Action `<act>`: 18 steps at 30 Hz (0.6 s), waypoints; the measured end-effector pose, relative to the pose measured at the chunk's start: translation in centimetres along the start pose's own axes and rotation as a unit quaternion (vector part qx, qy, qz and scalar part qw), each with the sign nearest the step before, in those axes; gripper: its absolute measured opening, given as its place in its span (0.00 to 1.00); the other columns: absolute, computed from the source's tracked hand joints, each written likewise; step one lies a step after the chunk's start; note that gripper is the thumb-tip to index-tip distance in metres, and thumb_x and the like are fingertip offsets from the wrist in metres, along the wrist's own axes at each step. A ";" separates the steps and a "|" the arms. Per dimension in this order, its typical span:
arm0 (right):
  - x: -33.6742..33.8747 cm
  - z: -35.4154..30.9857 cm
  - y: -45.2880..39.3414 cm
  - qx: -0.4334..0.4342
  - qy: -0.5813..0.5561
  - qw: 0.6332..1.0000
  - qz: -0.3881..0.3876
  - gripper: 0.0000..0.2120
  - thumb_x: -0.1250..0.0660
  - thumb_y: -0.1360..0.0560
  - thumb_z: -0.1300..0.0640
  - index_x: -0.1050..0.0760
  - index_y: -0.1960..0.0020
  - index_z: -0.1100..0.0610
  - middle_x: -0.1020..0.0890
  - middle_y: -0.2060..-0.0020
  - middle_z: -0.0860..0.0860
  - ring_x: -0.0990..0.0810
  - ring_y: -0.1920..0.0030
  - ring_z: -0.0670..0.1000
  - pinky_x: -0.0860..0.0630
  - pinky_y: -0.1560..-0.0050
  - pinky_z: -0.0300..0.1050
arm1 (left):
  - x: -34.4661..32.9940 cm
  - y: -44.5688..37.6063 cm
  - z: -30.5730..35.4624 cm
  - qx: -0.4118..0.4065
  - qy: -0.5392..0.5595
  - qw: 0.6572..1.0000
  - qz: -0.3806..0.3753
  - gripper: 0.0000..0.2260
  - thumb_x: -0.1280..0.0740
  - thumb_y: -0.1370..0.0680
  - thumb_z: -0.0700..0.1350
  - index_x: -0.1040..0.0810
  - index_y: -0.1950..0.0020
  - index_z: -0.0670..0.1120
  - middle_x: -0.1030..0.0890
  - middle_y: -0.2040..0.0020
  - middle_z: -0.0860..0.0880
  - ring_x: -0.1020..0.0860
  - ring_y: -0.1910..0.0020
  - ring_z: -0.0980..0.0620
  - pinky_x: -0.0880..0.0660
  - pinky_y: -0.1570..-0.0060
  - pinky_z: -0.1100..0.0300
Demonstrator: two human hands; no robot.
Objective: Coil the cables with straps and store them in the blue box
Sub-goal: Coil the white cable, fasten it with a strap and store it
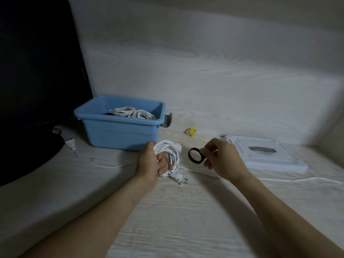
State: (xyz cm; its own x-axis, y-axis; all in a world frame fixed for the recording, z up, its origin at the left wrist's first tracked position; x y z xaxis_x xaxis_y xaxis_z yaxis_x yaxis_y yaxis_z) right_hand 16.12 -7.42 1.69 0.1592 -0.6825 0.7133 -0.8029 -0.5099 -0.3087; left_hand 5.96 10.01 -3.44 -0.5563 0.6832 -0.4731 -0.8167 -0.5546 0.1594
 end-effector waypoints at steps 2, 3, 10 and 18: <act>-0.4 -0.7 1.0 0.001 -0.012 1.000 -0.003 0.08 0.29 0.23 0.53 0.23 0.56 0.57 0.16 0.68 0.50 0.18 0.72 0.44 0.24 0.70 0.35 | -0.1 0.2 -0.1 -0.024 -0.013 1.000 0.008 0.19 0.47 0.20 0.47 0.41 0.71 0.46 0.44 0.80 0.50 0.46 0.81 0.53 0.36 0.70 0.57; -0.8 -1.0 1.3 0.005 -0.004 1.000 -0.011 0.10 0.27 0.25 0.50 0.22 0.55 0.56 0.16 0.65 0.48 0.18 0.70 0.44 0.24 0.69 0.35 | -0.1 0.2 -0.1 -0.040 -0.021 0.999 0.010 0.19 0.47 0.19 0.47 0.42 0.71 0.46 0.44 0.80 0.50 0.46 0.81 0.53 0.38 0.69 0.56; -4.3 -1.3 2.9 0.109 0.098 0.988 -0.050 0.12 0.30 0.25 0.58 0.18 0.42 0.55 0.19 0.55 0.56 0.22 0.53 0.55 0.31 0.55 0.43 | -1.0 0.8 -0.3 -0.077 -0.121 0.990 0.008 0.22 0.44 0.19 0.49 0.41 0.73 0.47 0.42 0.78 0.47 0.44 0.81 0.53 0.49 0.70 0.51; -1.6 -1.8 3.3 0.108 -0.033 0.985 0.130 0.08 0.31 0.22 0.53 0.21 0.57 0.55 0.25 0.58 0.49 0.25 0.59 0.44 0.30 0.59 0.32 | -1.8 2.3 0.3 -0.099 -0.043 0.994 0.002 0.25 0.49 0.16 0.56 0.38 0.70 0.45 0.41 0.79 0.49 0.43 0.82 0.53 0.48 0.72 0.57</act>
State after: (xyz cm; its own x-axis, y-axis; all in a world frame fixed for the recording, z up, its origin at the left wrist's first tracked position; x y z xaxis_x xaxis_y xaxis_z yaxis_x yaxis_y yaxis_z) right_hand 12.15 -7.06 0.63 0.0061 -0.8339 0.5519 -0.6810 -0.4077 -0.6083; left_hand 5.05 7.67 -2.02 -0.5769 0.7144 -0.3959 -0.7730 -0.6341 -0.0177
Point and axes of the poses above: each hand's wrist, its own y-axis away from the middle knuckle, its own x-axis out of the back of the hand, z = x × y, the point moved 6 cm from there along -y, towards the middle knuckle
